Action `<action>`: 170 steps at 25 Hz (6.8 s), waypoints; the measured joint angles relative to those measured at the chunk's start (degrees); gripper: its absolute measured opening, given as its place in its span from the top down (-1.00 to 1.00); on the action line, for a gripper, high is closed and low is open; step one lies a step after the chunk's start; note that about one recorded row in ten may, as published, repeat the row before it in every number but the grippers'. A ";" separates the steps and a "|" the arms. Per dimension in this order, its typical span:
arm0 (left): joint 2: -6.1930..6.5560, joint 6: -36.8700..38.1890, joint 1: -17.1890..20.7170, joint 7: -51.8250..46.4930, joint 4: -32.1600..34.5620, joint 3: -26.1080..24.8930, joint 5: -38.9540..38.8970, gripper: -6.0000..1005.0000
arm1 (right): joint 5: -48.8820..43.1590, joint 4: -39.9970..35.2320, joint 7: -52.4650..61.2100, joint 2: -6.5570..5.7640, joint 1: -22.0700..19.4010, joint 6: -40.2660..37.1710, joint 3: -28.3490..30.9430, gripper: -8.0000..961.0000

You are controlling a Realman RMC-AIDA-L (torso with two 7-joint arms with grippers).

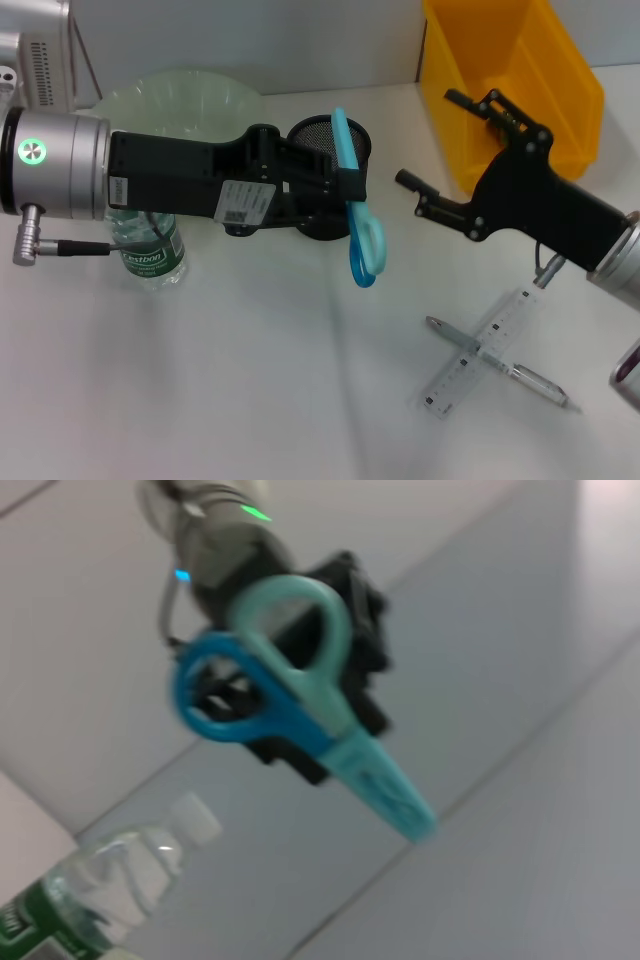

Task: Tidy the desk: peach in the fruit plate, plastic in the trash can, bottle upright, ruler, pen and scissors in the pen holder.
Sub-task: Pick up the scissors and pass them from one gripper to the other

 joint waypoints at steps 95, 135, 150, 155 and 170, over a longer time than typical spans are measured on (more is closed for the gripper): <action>3.83 10.44 -6.49 5.18 -7.64 -0.02 10.51 0.45 | -3.34 3.43 -30.39 -0.64 3.45 -5.88 -13.03 -0.71; 4.24 10.64 -6.08 5.02 -8.37 -0.33 11.22 0.43 | -2.94 5.94 -39.76 -0.82 4.14 -7.15 -12.98 -0.71; 4.04 10.98 -6.43 5.40 -8.37 -0.23 10.93 0.43 | -3.26 6.23 -40.10 -0.82 4.58 -7.05 -13.02 -0.68; 3.99 11.07 -6.62 5.44 -8.37 -0.12 10.93 0.43 | -3.30 6.32 -40.12 -0.82 4.71 -6.97 -13.02 -0.66; 3.96 11.08 -6.76 5.47 -8.37 -0.11 10.92 0.42 | -3.42 6.50 -41.47 -0.62 4.67 -5.96 -13.77 -0.12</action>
